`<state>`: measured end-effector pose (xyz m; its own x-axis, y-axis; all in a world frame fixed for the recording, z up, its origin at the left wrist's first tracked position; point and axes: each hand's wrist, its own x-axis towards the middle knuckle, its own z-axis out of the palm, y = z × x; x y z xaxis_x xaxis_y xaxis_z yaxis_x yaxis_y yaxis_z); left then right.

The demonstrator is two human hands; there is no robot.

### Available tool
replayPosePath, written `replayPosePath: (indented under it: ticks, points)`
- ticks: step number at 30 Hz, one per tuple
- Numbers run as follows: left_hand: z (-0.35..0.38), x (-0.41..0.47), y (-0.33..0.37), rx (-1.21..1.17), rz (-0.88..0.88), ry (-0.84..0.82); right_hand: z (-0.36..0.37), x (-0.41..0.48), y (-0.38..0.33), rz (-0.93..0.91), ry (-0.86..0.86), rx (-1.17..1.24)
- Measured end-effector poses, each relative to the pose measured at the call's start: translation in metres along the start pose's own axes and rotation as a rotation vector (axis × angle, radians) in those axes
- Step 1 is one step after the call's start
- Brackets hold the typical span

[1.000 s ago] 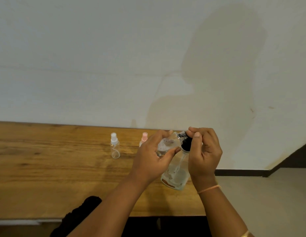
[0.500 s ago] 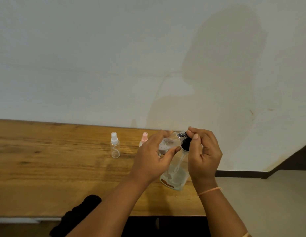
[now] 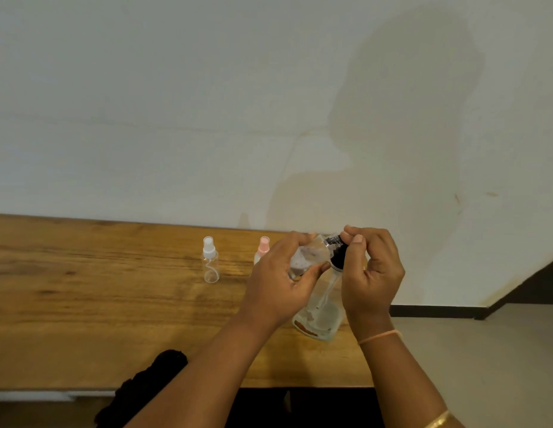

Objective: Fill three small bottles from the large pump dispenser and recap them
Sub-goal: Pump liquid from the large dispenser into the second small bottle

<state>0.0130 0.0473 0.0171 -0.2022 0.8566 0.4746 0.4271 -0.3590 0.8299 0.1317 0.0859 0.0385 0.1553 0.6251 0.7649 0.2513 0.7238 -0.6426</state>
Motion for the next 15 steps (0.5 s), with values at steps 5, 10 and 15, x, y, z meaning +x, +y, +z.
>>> replayPosePath:
  ticks: [5,10,15]
  points:
    - [-0.001,0.001,0.007,-0.001,0.056,0.047,-0.004,0.000,-0.008,0.006,0.010,0.044]
    - [-0.002,0.001,0.007,0.023,0.069,0.069,-0.004,0.002,-0.009,-0.015,0.007,0.022]
    - [0.002,0.001,0.001,0.013,0.046,0.044,0.000,-0.001,0.001,-0.026,0.001,-0.007]
